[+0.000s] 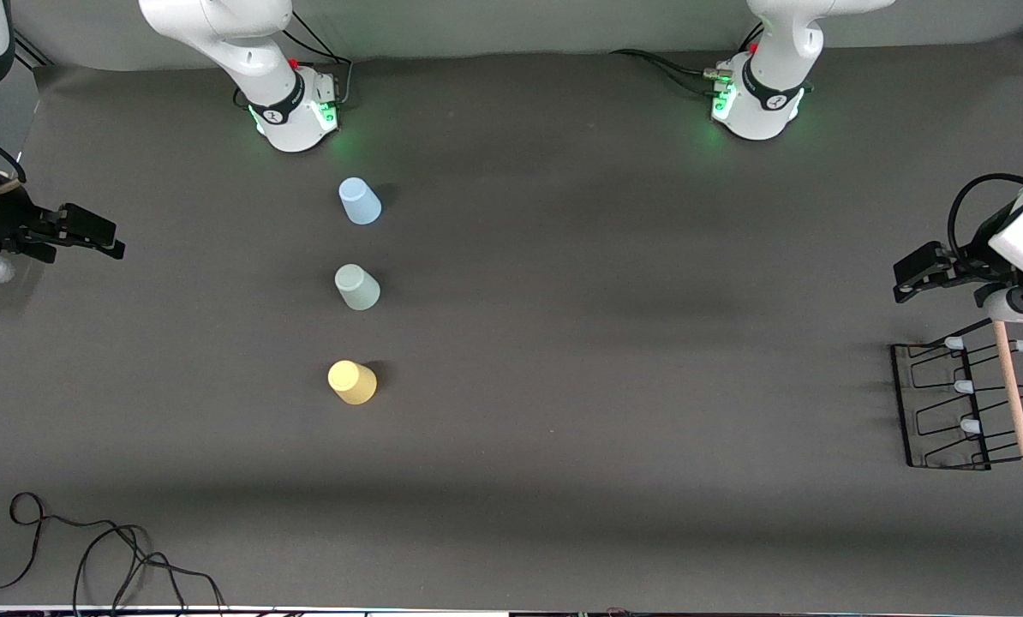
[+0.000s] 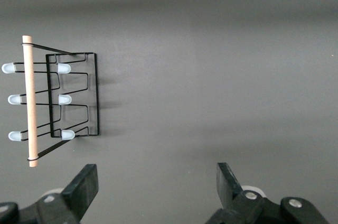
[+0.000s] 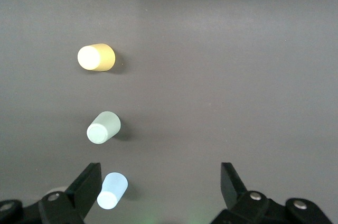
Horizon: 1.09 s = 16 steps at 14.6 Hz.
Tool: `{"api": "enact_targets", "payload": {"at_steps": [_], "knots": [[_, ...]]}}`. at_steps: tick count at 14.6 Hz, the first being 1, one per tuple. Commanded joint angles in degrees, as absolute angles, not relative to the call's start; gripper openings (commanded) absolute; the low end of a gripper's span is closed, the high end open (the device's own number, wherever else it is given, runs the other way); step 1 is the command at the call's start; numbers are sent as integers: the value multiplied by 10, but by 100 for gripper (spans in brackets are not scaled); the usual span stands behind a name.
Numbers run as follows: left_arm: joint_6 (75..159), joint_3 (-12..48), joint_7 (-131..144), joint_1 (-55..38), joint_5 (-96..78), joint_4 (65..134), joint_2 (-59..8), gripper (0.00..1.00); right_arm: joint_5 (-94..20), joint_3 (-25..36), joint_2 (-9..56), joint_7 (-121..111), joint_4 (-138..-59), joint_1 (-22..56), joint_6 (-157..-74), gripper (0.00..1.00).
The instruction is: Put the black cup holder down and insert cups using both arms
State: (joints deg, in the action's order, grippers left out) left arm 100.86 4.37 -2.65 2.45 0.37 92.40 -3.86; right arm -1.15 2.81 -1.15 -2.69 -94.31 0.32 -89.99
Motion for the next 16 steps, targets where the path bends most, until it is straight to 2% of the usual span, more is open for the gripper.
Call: {"api": "enact_targets", "payload": {"at_steps": [1,7,11,16], "knots": [[1010,43,-22,25,10,917,-47,100,-3,29,-18,-25,-948,6,-907,100],[1058,42,-54,102,22,917,-103,100,-3,29,-18,-25,-949,6,-907,100],[1138,42,-90,129,33,915,-169,99,-3,30,-18,-25,-949,6,-907,100],[1172,41,-169,175,58,896,-255,98,-3,30,-18,-25,-949,6,-906,100]]}}
